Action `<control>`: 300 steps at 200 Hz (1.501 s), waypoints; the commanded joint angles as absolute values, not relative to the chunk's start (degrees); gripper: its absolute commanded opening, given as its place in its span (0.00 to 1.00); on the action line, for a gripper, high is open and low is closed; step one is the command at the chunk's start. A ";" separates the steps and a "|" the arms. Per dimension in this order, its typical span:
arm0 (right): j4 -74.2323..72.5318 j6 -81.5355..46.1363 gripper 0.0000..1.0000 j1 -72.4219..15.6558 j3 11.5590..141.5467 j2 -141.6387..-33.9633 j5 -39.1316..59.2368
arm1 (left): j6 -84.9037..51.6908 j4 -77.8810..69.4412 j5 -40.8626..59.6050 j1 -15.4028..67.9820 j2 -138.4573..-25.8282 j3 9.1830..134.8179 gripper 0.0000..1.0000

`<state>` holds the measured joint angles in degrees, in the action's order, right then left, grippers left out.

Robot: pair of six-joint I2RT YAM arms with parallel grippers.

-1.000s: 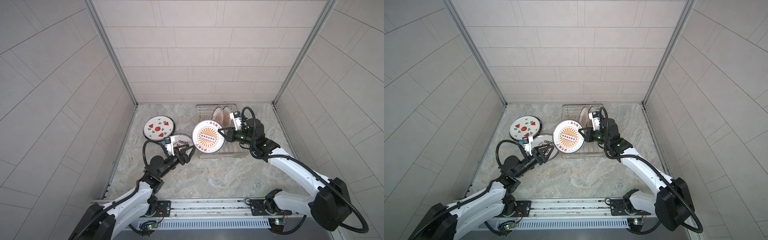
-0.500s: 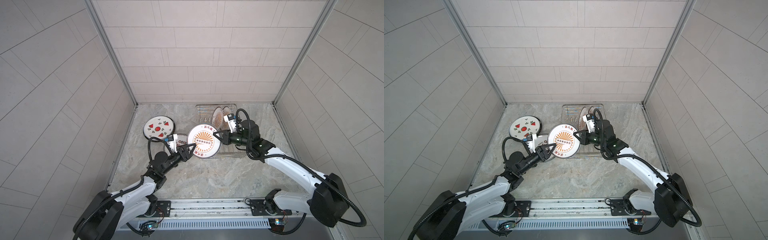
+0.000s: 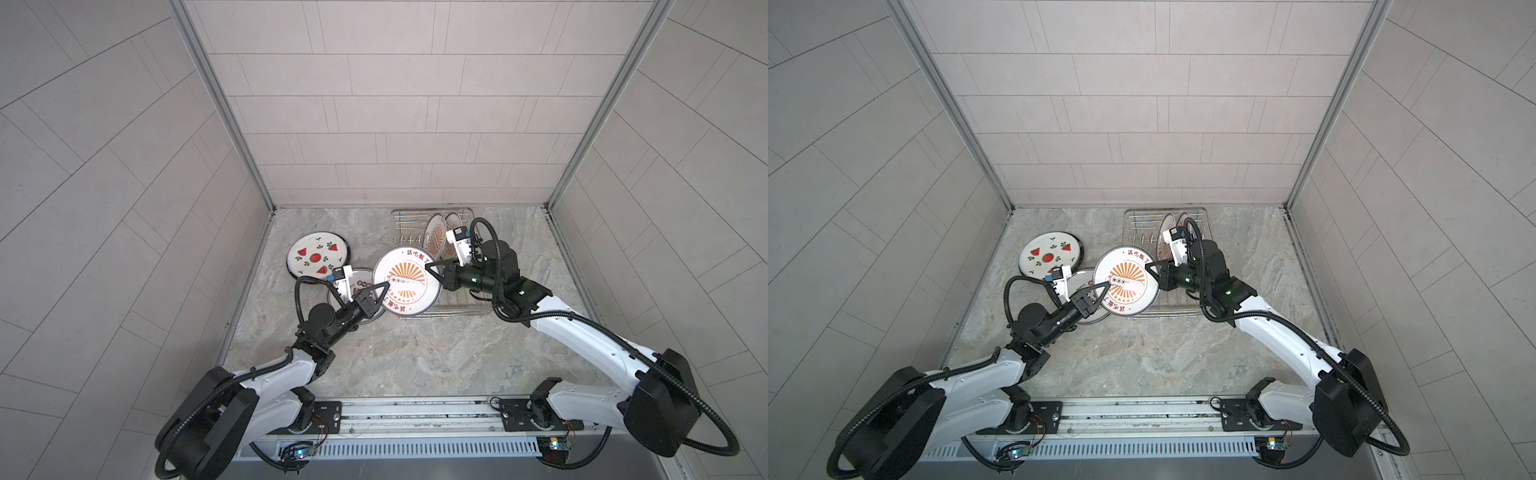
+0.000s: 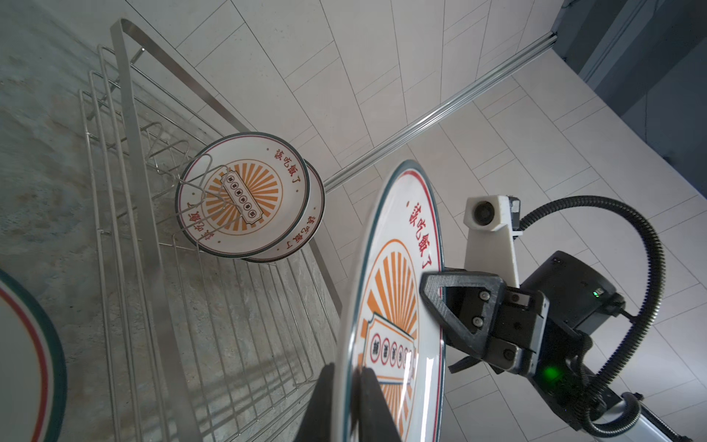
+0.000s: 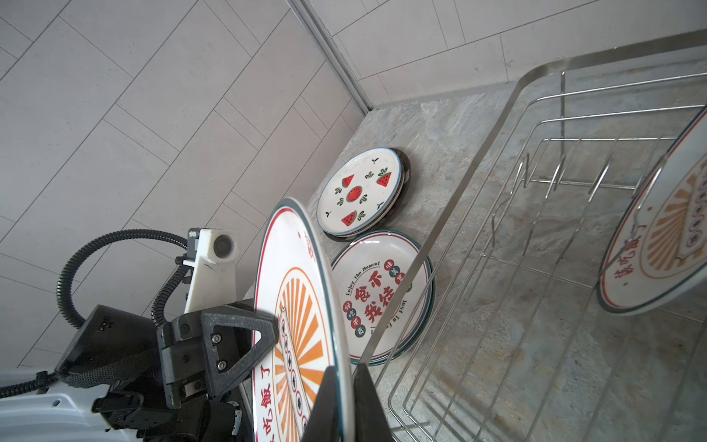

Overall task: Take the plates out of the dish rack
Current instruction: 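Close the left gripper on the sunburst plate rim held by the right gripper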

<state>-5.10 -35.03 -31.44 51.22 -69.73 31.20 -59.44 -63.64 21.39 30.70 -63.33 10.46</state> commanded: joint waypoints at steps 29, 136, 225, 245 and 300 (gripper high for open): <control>-4.23 -33.42 0.10 -33.00 53.56 -71.21 30.71 | -57.31 -62.82 20.84 31.08 -60.88 10.38 0.03; -2.85 -31.58 0.64 -34.54 55.20 -73.79 31.16 | -57.92 -61.62 17.37 30.96 -59.68 9.68 0.00; -0.80 -29.04 1.00 -35.51 53.92 -70.21 25.88 | -58.10 -60.96 16.00 30.00 -59.15 9.48 0.00; -0.26 -28.49 1.00 -35.51 53.53 -69.53 24.23 | -57.02 -59.69 14.96 29.42 -58.37 9.34 0.00; 2.17 -25.02 0.99 -38.85 52.65 -66.67 14.55 | -57.28 -55.26 14.15 24.43 -54.58 8.57 0.00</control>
<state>0.67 -27.70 -37.21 53.32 -69.14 20.60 -57.10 -54.11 14.90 26.63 -56.71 9.15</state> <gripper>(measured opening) 0.994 0.085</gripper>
